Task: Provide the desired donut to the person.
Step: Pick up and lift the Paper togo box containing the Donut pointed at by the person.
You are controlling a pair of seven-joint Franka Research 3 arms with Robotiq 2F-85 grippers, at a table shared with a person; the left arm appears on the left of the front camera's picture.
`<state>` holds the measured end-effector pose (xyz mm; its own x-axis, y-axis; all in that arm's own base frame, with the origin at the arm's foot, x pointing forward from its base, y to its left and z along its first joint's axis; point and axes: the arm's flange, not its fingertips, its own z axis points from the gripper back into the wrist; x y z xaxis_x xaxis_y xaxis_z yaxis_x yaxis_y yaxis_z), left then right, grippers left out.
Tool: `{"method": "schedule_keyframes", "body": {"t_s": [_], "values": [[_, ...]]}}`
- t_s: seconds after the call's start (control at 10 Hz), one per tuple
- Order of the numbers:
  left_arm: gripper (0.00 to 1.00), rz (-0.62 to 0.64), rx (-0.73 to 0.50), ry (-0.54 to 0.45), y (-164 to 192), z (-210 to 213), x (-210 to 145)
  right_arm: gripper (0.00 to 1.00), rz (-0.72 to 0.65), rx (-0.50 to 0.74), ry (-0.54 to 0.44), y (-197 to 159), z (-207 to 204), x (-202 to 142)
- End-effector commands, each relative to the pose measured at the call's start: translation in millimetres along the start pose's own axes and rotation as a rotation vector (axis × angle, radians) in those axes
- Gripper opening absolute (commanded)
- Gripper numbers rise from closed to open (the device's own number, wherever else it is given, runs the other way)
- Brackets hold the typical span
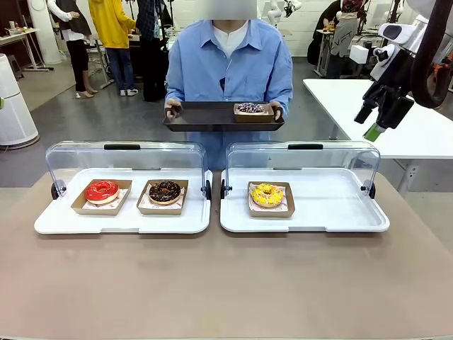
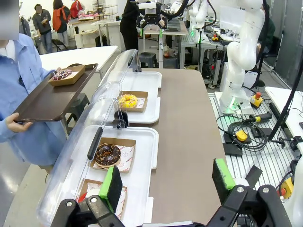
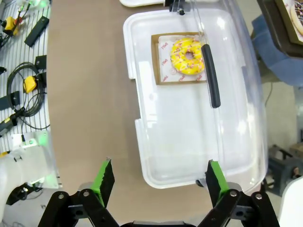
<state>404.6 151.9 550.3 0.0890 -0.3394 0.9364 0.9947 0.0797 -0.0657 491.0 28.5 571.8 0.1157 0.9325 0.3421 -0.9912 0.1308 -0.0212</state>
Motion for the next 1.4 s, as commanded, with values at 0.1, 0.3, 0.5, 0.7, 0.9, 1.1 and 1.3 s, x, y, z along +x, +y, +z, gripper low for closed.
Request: {"method": "schedule_keyframes", "body": {"t_s": [0.1, 0.3, 0.5, 0.7, 0.9, 1.1, 1.3], "values": [[1.00, -0.004, -0.002, -0.005, -1.9, 1.2, 1.2, 1.00, 0.044, 0.062, -0.155, -24.1, 4.4, -41.7], [1.00, -0.004, -0.002, -0.005, -1.9, 1.2, 1.2, 1.00, 0.050, 0.130, -0.332, -48.5, -6.1, -97.5], [1.00, -0.004, -0.002, -0.005, -1.9, 1.2, 1.2, 1.00, 0.025, 0.138, -0.571, -63.4, -4.5, -147.9], [1.00, -0.004, -0.002, -0.005, -1.9, 1.2, 1.2, 1.00, 0.012, 0.194, -0.785, -56.9, 0.2, -198.8], [1.00, -0.004, -0.002, -0.005, -1.9, 1.2, 1.2, 1.00, -0.030, 0.202, -0.892, -53.3, -2.0, -230.2], [1.00, -0.004, -0.002, -0.005, -1.9, 1.2, 1.2, 1.00, -0.038, 0.238, -0.925, -44.5, -7.6, -255.2], [1.00, -0.004, -0.002, -0.005, -1.9, 1.2, 1.2, 1.00, -0.051, 0.253, -0.990, -41.0, -8.1, -273.5]]}}
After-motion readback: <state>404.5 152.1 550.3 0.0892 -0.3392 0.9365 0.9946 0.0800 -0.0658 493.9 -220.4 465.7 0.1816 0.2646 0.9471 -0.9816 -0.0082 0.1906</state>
